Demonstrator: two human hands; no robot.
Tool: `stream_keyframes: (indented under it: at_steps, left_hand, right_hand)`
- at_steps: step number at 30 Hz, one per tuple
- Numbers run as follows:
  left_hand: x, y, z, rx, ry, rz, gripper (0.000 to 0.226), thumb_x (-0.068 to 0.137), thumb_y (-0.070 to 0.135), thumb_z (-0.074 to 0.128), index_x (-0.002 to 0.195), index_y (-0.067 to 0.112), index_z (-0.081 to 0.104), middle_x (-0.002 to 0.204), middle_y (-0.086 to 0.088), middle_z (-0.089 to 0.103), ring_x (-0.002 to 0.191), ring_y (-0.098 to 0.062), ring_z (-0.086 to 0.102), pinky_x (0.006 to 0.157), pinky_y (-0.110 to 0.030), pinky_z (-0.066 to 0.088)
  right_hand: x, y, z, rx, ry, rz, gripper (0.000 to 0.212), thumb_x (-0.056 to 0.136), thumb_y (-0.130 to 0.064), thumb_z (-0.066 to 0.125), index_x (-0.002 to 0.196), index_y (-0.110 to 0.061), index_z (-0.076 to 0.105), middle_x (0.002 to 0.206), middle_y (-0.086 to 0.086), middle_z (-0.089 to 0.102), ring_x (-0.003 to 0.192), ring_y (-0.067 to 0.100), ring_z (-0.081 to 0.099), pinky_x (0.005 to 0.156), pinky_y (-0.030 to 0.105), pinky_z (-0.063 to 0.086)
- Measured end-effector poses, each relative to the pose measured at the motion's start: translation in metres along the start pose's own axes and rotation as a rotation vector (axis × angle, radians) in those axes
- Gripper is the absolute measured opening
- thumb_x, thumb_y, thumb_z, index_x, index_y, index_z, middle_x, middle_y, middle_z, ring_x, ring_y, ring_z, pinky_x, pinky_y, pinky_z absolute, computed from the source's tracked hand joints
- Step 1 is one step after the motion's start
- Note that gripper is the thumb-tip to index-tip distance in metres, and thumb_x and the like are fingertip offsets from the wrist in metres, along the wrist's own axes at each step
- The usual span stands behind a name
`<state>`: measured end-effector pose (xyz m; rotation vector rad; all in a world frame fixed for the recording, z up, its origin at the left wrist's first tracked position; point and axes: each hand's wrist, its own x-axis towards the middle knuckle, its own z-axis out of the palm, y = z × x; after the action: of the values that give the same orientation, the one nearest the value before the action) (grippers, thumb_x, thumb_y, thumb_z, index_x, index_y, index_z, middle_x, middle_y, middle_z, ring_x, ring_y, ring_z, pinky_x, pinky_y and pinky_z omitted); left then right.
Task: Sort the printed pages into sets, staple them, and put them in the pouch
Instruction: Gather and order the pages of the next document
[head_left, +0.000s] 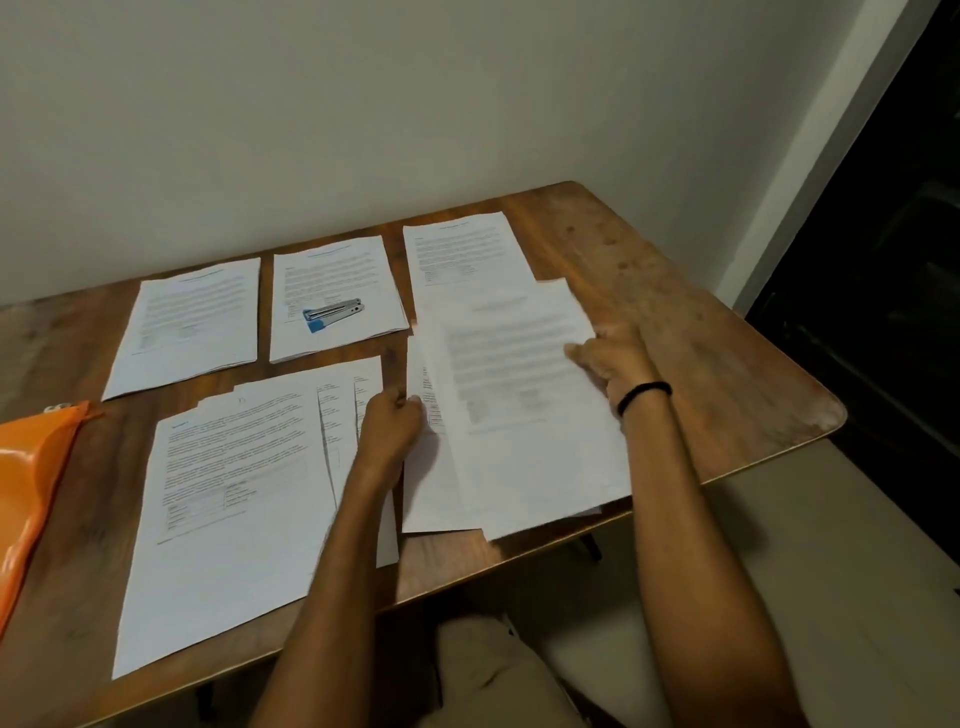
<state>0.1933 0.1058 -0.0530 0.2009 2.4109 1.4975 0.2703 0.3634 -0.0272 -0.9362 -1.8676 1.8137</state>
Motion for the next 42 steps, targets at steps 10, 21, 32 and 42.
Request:
stream_keyframes:
  at_steps: [10,21,32,42]
  left_hand:
    - [-0.004,0.002,0.014,-0.068,0.037,0.017,0.02,0.102,0.021,0.054,0.118,0.011,0.062,0.123,-0.004,0.066,0.106,-0.02,0.064,0.087,-0.029,0.053]
    - [-0.003,-0.001,0.022,-0.068,0.045,0.07,0.027,0.098,0.013,0.059,0.125,0.016,0.059,0.124,0.002,0.065,0.104,-0.013,0.063,0.079,-0.021,0.052]
    - [-0.015,0.012,0.032,0.062,0.058,0.192,0.025,0.095,0.019,0.064,0.12,0.024,0.064,0.112,0.011,0.067,0.084,0.0,0.061,0.065,-0.006,0.041]
    - [-0.009,-0.024,-0.07,0.363,0.359,-0.041,0.054,0.094,0.027,0.068,0.144,0.016,0.051,0.147,-0.009,0.05,0.133,-0.03,0.049,0.109,-0.041,0.041]
  right_hand:
    - [-0.019,0.018,0.042,-0.483,0.159,0.0,0.012,0.091,-0.004,0.06,0.1,-0.002,0.068,0.09,0.003,0.066,0.074,0.024,0.061,0.051,0.02,0.04]
    - [-0.028,0.02,0.064,-0.674,0.236,-0.07,0.059,0.092,-0.019,0.066,0.144,-0.006,0.041,0.145,0.018,0.048,0.132,0.035,0.047,0.111,0.047,0.039]
    - [-0.034,0.028,0.058,-0.86,0.339,-0.101,0.05,0.087,-0.01,0.067,0.133,-0.005,0.05,0.136,0.024,0.045,0.126,0.037,0.042,0.108,0.045,0.033]
    - [-0.075,0.005,0.151,-0.602,0.059,-0.316,0.022,0.096,-0.006,0.054,0.11,-0.006,0.071,0.109,0.014,0.07,0.101,0.029,0.063,0.088,0.034,0.05]
